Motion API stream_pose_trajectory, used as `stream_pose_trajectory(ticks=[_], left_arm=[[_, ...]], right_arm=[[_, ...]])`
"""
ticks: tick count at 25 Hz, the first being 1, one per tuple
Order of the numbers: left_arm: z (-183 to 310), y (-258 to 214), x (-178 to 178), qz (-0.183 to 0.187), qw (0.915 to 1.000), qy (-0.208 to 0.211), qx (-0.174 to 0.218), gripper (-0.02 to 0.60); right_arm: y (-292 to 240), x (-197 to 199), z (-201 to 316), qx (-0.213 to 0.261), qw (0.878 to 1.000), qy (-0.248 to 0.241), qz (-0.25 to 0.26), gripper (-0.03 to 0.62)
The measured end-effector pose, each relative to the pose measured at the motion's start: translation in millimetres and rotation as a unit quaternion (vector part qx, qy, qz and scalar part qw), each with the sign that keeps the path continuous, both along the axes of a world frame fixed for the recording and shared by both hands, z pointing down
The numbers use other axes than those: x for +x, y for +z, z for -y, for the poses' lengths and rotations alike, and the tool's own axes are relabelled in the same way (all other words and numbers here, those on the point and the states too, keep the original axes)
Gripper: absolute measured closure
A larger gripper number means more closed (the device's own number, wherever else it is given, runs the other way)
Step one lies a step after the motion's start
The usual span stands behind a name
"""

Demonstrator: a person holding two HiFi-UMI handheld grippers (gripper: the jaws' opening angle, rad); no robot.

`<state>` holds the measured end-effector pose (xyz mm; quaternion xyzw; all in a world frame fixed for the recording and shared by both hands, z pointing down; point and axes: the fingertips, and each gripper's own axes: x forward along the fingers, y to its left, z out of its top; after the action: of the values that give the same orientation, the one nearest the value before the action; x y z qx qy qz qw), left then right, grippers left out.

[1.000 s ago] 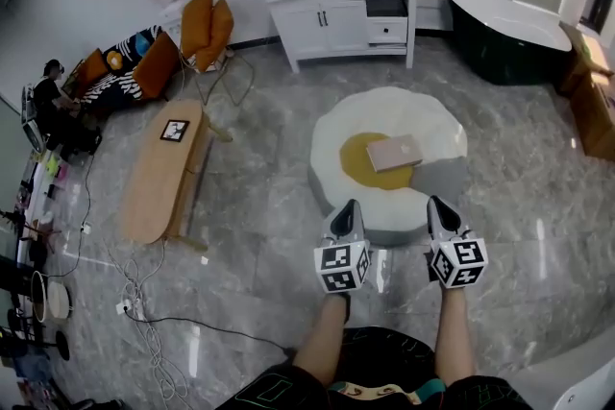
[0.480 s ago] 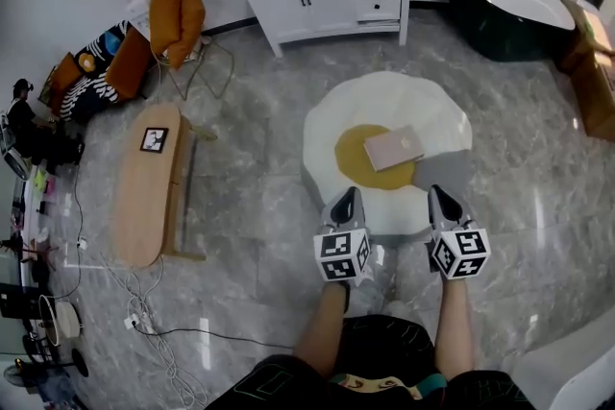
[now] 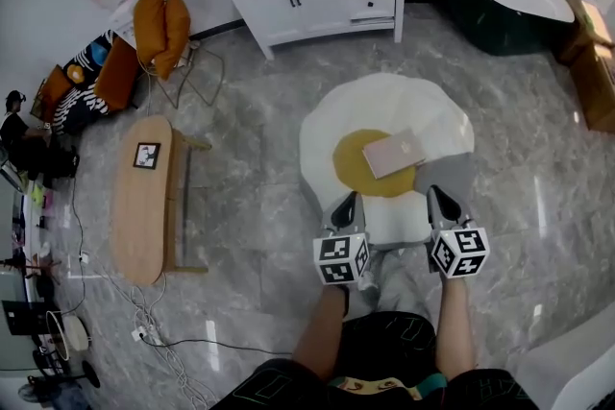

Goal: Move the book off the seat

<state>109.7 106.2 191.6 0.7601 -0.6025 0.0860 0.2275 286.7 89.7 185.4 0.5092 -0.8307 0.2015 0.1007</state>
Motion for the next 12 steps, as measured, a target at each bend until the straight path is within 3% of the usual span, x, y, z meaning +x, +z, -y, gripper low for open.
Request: stream_pose_trajectory(ticks=[5,12], left_arm=[[36.3,28.4,-8.9,0.002,0.9990,0.016,-0.043,0.571],[93.2,93.1,0.5,0.025,0.9910,0.064,-0.115,0.571]], right_arm=[[35.7,-16.1,30.4,-0.046,0.999,0.003,0.013,0.591],[103.8,-7.4,83.1,-0.110,0.992,0.053,0.041,0.591]])
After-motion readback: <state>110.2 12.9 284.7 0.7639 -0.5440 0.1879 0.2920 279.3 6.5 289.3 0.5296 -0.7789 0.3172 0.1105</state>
